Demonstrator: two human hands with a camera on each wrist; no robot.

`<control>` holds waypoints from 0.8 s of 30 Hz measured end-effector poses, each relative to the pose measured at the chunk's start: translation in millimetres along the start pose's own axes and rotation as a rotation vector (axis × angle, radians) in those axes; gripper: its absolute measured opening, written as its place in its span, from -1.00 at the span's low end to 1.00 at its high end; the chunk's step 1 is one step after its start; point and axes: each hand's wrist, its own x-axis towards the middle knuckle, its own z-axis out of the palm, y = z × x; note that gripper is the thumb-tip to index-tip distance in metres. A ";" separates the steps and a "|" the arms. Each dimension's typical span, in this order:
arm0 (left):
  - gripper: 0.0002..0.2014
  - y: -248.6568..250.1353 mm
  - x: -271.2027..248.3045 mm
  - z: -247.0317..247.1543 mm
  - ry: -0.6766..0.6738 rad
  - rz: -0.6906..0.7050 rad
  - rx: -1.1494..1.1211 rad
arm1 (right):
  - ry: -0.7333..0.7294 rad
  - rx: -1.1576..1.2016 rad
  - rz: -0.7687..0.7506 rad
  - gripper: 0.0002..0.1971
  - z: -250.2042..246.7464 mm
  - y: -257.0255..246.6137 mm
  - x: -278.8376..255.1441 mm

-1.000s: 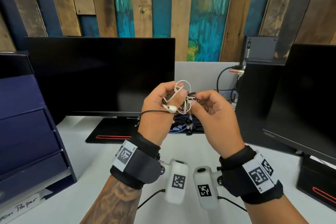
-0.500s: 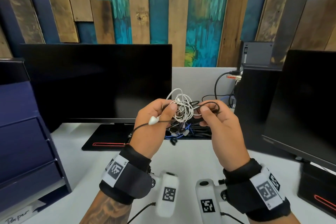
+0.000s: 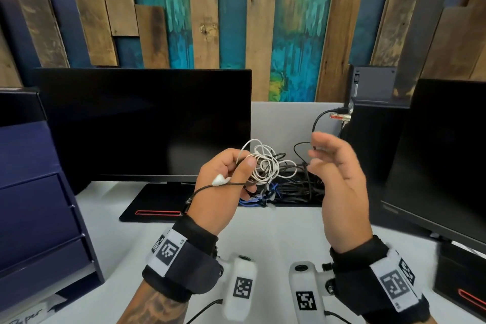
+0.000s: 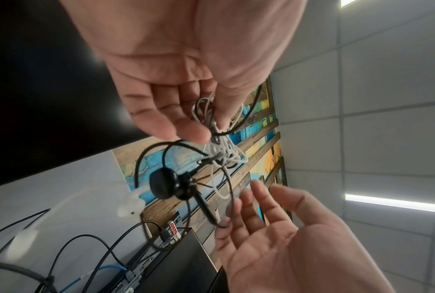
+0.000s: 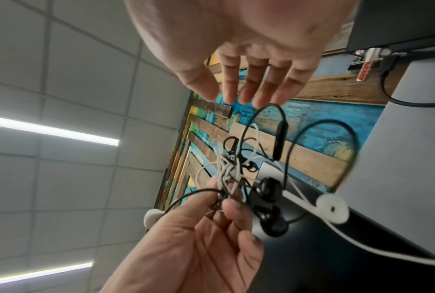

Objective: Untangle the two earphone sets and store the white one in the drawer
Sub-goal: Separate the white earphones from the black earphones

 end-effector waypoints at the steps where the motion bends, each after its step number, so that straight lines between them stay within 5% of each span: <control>1: -0.89 0.9 -0.2 1.0 -0.005 0.013 0.006 | 0.001 0.014 -0.020 -0.80 0.0 -2.7 1.1; 6: -0.88 3.6 0.2 3.2 -0.017 0.033 -0.009 | -0.272 -0.194 0.021 -0.99 9.5 -7.9 -0.8; 12: -0.89 5.5 -0.9 4.6 -0.061 0.006 -0.095 | -0.220 -0.147 0.053 -0.95 6.3 -1.6 1.5; 24: -0.89 8.6 0.6 10.6 0.124 0.083 -0.103 | -0.243 -0.040 0.132 -0.84 11.8 -1.0 -3.9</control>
